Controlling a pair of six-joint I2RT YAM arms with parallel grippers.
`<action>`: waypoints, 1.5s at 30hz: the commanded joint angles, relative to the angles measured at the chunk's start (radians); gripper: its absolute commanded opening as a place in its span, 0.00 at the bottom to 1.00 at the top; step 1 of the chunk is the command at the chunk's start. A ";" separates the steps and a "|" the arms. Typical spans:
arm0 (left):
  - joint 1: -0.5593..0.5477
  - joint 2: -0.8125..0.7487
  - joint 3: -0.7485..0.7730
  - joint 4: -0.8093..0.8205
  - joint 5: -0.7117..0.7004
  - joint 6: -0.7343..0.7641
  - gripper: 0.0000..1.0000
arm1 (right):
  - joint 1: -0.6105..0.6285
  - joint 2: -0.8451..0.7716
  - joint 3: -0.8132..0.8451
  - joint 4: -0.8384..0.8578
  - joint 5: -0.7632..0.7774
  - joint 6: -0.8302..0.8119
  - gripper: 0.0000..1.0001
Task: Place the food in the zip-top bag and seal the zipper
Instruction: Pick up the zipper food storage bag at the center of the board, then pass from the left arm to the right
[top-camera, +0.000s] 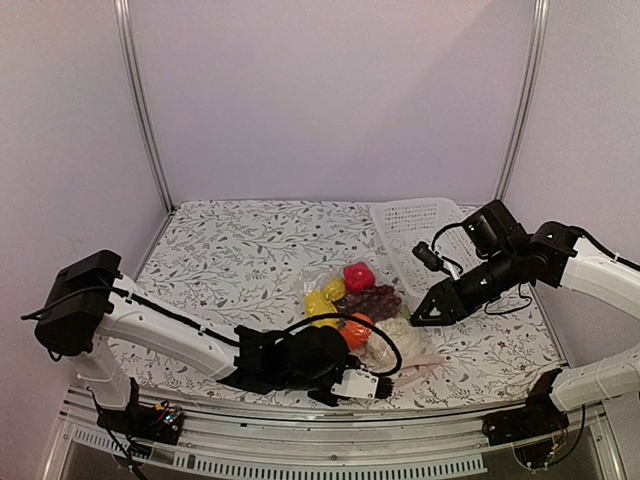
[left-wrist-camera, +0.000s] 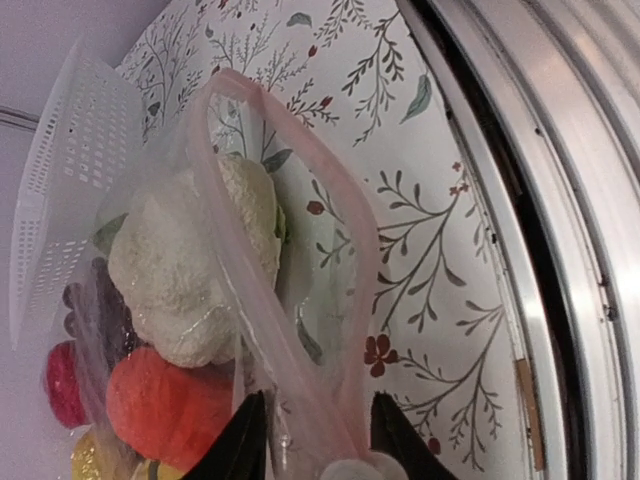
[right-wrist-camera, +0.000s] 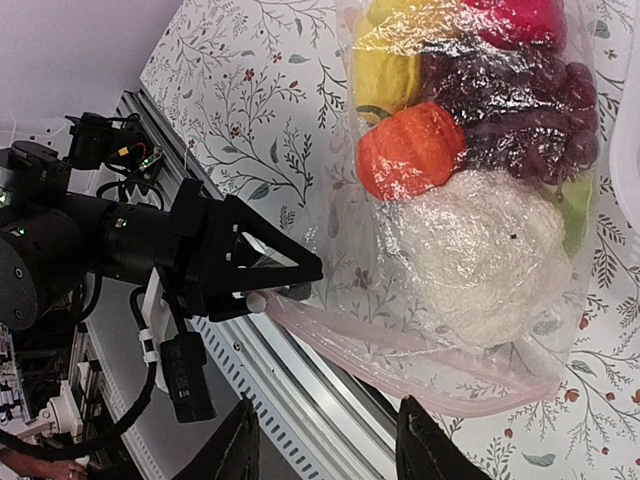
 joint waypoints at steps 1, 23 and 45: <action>-0.003 0.032 -0.001 0.160 -0.197 0.021 0.28 | 0.007 -0.013 0.014 0.005 -0.017 -0.006 0.45; 0.275 -0.135 0.416 -0.295 0.308 -0.559 0.01 | 0.011 0.048 0.330 -0.128 0.004 -0.119 0.42; 0.450 -0.090 0.607 -0.392 0.625 -0.838 0.03 | 0.148 0.331 0.542 -0.098 0.252 -0.183 0.32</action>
